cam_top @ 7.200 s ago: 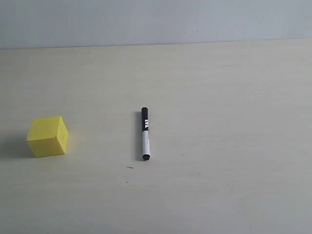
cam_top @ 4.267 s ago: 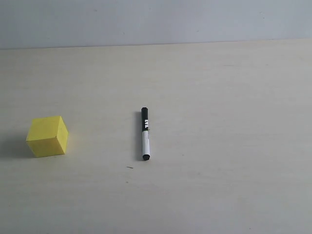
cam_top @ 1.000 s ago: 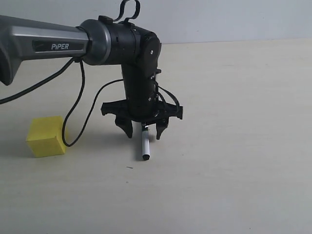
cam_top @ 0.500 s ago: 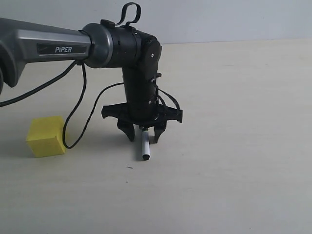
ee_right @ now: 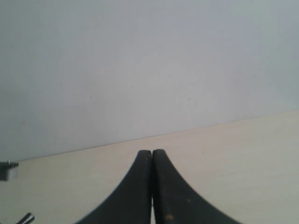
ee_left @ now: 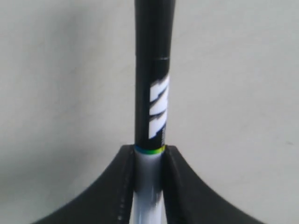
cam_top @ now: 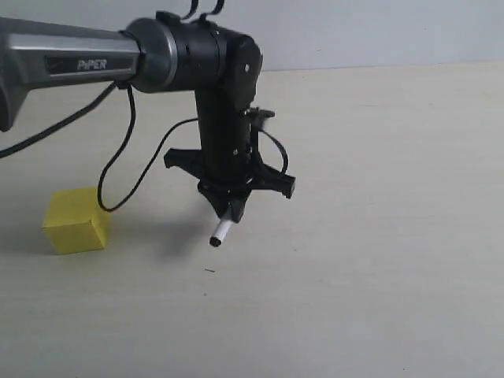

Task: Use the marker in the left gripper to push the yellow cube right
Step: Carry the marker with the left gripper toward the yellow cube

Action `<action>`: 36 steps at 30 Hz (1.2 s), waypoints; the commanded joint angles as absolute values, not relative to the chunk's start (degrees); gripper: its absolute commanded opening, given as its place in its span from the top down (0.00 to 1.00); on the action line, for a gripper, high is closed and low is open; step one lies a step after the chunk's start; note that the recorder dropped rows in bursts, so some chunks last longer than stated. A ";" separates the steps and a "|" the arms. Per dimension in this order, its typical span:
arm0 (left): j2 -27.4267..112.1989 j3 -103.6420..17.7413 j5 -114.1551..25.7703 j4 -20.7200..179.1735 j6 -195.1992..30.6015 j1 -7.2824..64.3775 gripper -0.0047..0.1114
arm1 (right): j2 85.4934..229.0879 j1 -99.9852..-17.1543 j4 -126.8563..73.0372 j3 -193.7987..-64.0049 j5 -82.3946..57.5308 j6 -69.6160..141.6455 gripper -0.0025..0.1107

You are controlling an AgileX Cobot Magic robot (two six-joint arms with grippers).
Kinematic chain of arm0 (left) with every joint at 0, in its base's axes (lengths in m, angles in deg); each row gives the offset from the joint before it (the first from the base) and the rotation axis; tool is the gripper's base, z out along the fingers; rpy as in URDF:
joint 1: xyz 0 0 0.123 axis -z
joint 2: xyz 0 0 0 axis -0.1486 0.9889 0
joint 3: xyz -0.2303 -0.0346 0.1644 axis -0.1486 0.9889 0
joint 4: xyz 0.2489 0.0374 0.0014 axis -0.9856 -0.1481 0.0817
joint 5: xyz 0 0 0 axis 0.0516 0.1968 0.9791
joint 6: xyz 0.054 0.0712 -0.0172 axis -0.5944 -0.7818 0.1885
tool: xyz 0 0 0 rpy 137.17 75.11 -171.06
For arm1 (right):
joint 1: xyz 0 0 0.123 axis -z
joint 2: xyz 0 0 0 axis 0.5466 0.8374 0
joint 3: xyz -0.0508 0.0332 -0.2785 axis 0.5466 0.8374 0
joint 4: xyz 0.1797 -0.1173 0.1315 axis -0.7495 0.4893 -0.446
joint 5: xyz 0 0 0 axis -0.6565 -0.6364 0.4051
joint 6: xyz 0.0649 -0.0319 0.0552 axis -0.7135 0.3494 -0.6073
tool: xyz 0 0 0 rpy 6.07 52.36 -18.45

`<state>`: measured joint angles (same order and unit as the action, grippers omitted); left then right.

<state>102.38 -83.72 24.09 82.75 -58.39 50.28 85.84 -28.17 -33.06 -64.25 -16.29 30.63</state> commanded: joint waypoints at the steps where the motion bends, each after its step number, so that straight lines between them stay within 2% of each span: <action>1: 96.04 -86.93 25.08 83.06 -66.86 51.15 0.96 | 85.49 -27.80 -32.70 -64.00 -16.25 30.78 0.98; 4: 91.93 -87.83 23.94 82.87 -75.28 51.42 0.96 | 85.49 -27.80 -32.70 -64.00 -16.25 30.78 0.98; 9: 87.79 -87.83 24.97 82.87 -75.75 51.42 0.96 | 85.49 -27.80 -32.70 -64.00 -16.25 30.78 0.98; 17: 87.23 -87.87 25.77 81.32 -77.59 51.42 0.96 | 85.49 -27.80 -32.70 -64.00 -16.25 30.78 0.98; 23: 84.85 -87.87 25.77 80.04 -88.94 51.12 0.96 | 85.49 -27.80 -32.70 -64.00 -16.25 30.78 0.98; 36: 77.28 -83.89 25.77 83.84 -102.47 38.93 0.96 | 85.49 -27.80 -32.70 -64.00 -16.25 30.78 0.98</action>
